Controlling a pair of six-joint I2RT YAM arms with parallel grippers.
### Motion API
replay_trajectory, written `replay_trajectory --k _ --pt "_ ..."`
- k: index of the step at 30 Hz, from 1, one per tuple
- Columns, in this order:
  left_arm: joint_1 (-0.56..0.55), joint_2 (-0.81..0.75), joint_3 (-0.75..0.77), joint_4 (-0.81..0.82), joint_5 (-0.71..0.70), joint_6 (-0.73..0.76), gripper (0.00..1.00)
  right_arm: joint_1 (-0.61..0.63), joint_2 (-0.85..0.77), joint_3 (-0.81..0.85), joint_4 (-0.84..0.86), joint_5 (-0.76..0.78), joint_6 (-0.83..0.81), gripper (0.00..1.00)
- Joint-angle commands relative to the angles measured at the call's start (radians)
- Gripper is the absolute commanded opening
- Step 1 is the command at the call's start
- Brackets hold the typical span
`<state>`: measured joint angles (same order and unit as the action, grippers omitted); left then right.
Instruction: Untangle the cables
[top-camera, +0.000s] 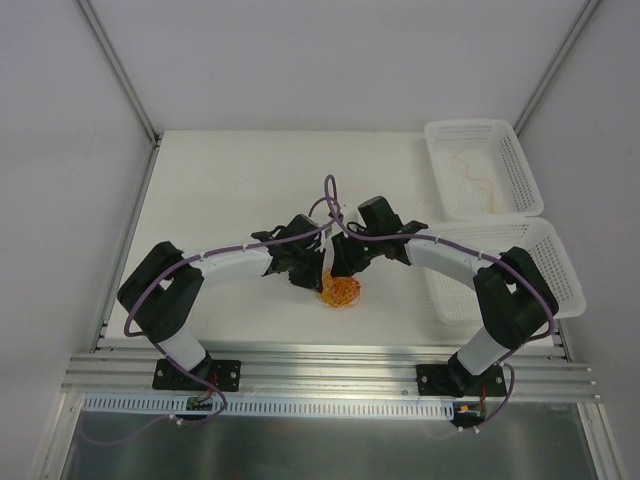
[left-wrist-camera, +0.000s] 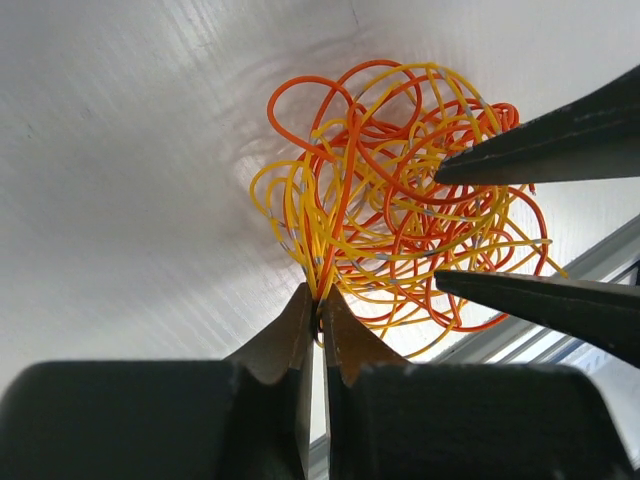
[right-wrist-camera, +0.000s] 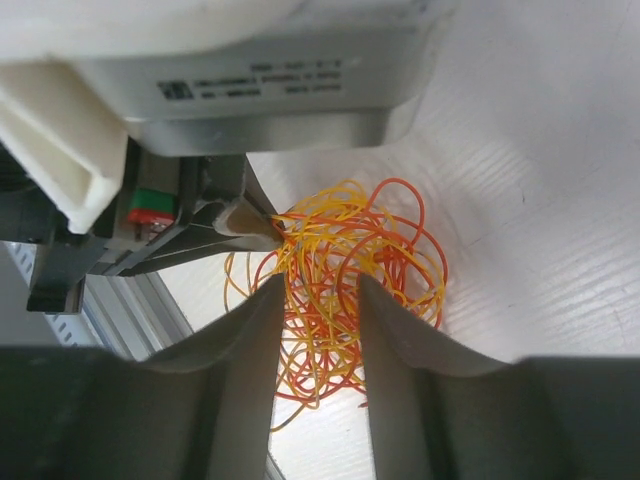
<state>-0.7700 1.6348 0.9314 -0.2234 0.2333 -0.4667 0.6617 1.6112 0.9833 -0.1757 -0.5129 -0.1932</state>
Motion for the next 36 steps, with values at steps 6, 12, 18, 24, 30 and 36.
replay_trajectory --k 6,12,18,24,30,36 --pt "0.029 -0.041 0.001 0.007 0.044 -0.009 0.00 0.007 0.023 -0.003 0.073 -0.035 -0.006 0.19" --pt "0.041 -0.046 -0.006 0.007 0.051 -0.012 0.00 0.004 -0.003 -0.012 0.073 -0.006 0.000 0.01" --pt "0.069 -0.079 -0.043 0.007 0.023 -0.023 0.01 -0.025 -0.089 -0.041 0.081 0.060 0.057 0.01" --pt "0.120 -0.144 -0.120 0.007 -0.006 -0.036 0.00 -0.088 -0.203 -0.051 0.053 0.129 0.139 0.00" --pt "0.210 -0.239 -0.203 0.001 -0.020 -0.044 0.00 -0.128 -0.273 -0.011 -0.059 0.260 0.230 0.01" --pt "0.316 -0.343 -0.258 -0.025 -0.057 -0.020 0.01 -0.158 -0.387 0.040 -0.128 0.329 0.270 0.01"
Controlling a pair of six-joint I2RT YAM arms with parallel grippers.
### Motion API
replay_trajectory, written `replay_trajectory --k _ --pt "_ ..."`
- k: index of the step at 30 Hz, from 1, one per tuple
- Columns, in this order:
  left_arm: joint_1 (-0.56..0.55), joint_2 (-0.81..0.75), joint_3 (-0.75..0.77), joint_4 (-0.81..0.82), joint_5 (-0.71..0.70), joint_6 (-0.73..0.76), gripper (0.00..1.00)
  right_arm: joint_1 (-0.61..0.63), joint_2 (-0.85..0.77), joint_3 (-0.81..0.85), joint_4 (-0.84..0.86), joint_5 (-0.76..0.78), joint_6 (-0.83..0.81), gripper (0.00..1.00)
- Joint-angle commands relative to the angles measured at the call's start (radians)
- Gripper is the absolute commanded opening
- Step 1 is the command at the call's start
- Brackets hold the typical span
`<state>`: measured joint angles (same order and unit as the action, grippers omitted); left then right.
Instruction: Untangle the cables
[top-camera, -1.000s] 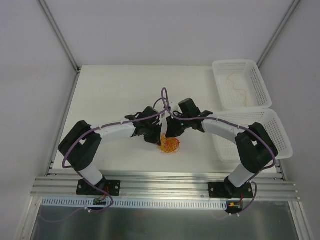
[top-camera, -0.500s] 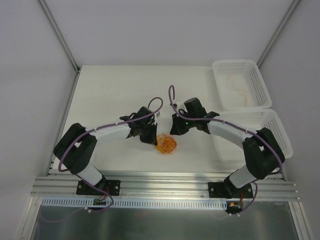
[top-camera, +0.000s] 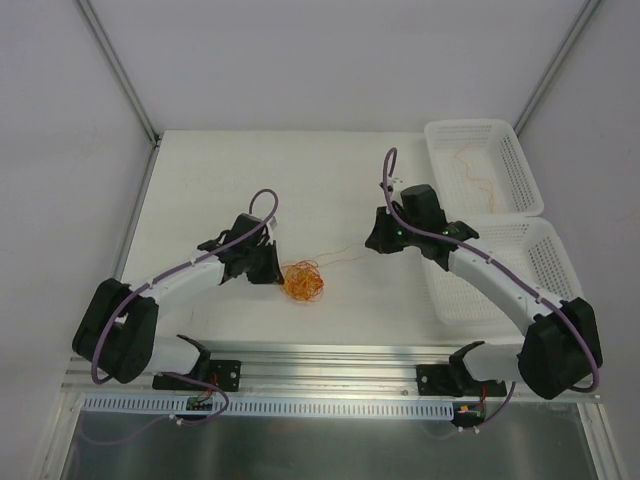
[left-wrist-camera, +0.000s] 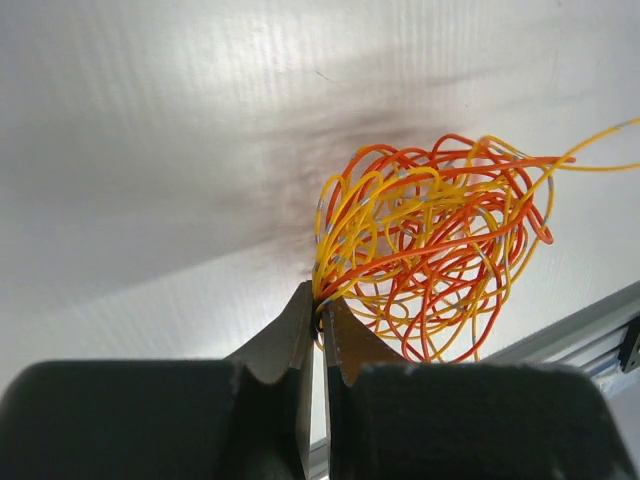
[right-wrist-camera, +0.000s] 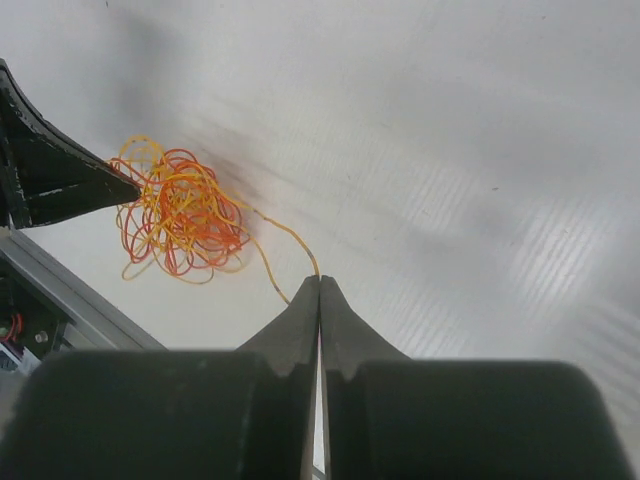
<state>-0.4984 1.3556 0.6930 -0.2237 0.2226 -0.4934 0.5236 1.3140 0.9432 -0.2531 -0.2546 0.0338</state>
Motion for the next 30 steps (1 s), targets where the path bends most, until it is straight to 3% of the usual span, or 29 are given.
replay_trajectory --k 1,9,19,27,30 --pt "0.061 -0.076 -0.029 -0.040 -0.058 0.006 0.01 -0.031 -0.107 0.095 -0.064 0.075 0.043 0.01" --pt "0.135 -0.187 -0.021 -0.111 -0.218 -0.023 0.01 -0.047 -0.222 0.308 -0.175 0.112 -0.002 0.00" --pt "0.251 -0.208 0.046 -0.235 -0.416 -0.040 0.00 -0.063 -0.266 0.463 -0.229 0.075 -0.028 0.01" --pt "0.411 -0.165 0.097 -0.292 -0.483 -0.050 0.00 -0.086 -0.289 0.525 -0.244 0.068 -0.057 0.01" --pt "0.484 -0.159 0.108 -0.298 -0.448 -0.057 0.00 -0.086 -0.292 0.542 -0.242 0.048 -0.071 0.01"
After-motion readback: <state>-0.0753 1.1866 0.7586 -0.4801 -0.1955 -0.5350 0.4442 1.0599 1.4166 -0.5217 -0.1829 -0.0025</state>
